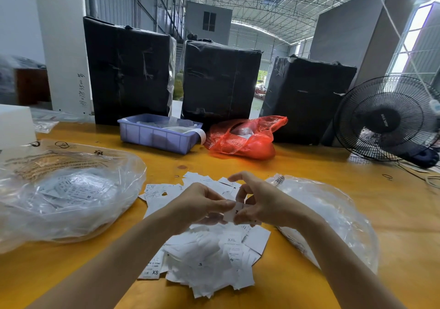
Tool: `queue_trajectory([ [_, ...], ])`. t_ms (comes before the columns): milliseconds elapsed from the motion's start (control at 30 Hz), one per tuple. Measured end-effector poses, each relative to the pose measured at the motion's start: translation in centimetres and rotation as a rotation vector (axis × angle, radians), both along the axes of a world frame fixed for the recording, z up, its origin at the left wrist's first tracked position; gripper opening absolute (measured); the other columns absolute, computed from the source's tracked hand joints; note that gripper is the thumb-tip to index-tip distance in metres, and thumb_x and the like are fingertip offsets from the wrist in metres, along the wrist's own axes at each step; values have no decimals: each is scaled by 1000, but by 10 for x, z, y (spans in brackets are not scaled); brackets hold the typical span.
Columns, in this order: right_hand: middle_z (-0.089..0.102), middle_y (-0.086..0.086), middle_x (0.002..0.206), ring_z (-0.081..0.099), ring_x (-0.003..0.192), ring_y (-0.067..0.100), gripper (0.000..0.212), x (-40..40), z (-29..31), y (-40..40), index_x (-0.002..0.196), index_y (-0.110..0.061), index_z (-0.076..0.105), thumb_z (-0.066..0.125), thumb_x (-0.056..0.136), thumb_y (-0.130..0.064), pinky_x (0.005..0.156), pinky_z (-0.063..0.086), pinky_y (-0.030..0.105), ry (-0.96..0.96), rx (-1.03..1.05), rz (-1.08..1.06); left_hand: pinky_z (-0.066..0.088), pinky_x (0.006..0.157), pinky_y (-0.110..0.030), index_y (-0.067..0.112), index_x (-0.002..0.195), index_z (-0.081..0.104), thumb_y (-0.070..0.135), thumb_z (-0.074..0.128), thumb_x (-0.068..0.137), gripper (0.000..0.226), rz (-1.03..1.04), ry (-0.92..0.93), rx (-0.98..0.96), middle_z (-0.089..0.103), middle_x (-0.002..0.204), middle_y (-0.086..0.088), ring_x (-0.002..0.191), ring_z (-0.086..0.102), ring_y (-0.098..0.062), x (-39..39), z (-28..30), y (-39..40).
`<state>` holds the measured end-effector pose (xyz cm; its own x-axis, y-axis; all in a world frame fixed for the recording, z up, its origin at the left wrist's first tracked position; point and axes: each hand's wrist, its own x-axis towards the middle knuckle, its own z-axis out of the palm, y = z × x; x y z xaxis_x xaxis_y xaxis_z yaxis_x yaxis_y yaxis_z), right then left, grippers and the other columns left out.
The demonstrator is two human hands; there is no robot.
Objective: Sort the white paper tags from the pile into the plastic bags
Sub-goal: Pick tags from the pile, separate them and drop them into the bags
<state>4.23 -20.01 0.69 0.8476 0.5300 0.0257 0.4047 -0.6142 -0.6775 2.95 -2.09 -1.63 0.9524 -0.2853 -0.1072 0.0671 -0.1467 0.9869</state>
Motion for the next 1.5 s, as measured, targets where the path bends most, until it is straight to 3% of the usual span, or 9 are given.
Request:
queue_trajectory([
  [167,53,-1,97,64,76,20,96,-2,1,3,140,-28,28,86,64,-15,64,55,26,-89,-16,-24,46,52,-13,6,75,74,23,67,85,21,-8,-28,-19,66,56,-2,47,57,-4,-2,-4,-5],
  [333,67,5,87,66,77,16,56,1,8,-3,118,-11,51,80,71,-9,68,58,28,-185,299,-200,50,52,-16,7,75,73,23,67,83,19,130,-10,-182,73,67,-5,56,67,-8,1,-4,-2],
  [467,70,4,80,68,74,14,45,0,6,0,105,-20,54,80,71,-8,67,57,28,-152,253,-152,52,51,-18,5,71,73,21,69,80,19,129,12,-210,70,63,-9,55,67,-11,1,-4,-3],
  [700,70,11,81,68,73,20,47,0,6,-1,98,-30,54,83,68,-10,72,58,37,-53,168,-84,50,53,-17,0,79,73,19,67,84,21,81,-60,-123,69,59,-4,50,62,-8,1,-8,-6],
  [867,68,0,76,67,71,13,56,0,3,-1,109,-27,51,83,67,-8,73,57,38,-24,56,-57,53,59,-19,8,74,76,21,68,84,18,0,-119,22,71,66,-6,60,65,-9,0,-9,-6],
  [1000,61,0,97,64,76,15,66,-1,3,3,115,-25,51,87,61,-15,68,57,34,-91,111,-124,53,58,-19,4,76,75,19,67,85,19,19,-97,-69,72,69,-9,63,69,-11,1,-8,-7],
  [1100,60,1,98,65,78,16,51,0,7,2,111,-20,53,82,69,-20,61,57,23,-137,244,-238,56,63,-24,0,85,73,19,67,84,21,171,-55,-212,73,79,-13,71,70,-15,5,-8,-7],
  [1233,67,10,84,67,69,16,20,1,6,2,91,-6,63,74,76,-1,59,56,20,-144,434,-287,54,53,-21,0,80,72,20,67,83,20,252,11,-316,72,71,-8,60,68,-10,5,-6,-8],
  [1500,68,7,75,60,53,5,16,-2,-5,16,97,-3,71,70,84,-12,56,53,21,-147,258,-188,52,59,-27,3,83,72,24,66,84,22,262,45,-332,71,74,-11,64,66,-19,2,-8,-10],
])
